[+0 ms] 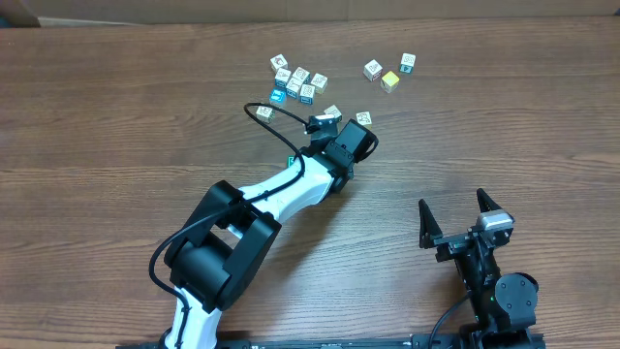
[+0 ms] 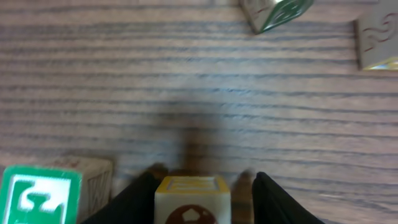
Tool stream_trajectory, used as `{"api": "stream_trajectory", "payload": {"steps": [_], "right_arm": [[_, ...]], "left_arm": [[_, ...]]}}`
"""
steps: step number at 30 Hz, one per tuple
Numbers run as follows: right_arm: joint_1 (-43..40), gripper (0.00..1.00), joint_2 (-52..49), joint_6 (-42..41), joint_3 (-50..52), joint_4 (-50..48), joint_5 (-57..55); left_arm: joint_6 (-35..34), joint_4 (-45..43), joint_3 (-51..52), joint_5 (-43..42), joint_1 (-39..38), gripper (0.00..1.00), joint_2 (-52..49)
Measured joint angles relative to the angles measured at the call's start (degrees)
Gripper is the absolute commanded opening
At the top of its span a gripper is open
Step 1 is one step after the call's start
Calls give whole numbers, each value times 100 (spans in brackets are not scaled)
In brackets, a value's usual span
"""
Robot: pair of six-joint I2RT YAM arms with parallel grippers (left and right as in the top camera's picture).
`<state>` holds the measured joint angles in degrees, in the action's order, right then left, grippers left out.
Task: Form a horizontal line
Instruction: 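Lower the soccer-ball block to the right of the green block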
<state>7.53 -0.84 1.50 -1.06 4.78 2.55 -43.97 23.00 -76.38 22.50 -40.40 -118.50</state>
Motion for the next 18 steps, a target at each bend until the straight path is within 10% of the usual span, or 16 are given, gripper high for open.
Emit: {"api": "stream_trajectory", "payload": {"steps": [18], "right_arm": [[0, 100, 0, 0, 0, 2, 0]], "left_arm": [[439, 1224, -1410, -470, -13, 32, 0]]}}
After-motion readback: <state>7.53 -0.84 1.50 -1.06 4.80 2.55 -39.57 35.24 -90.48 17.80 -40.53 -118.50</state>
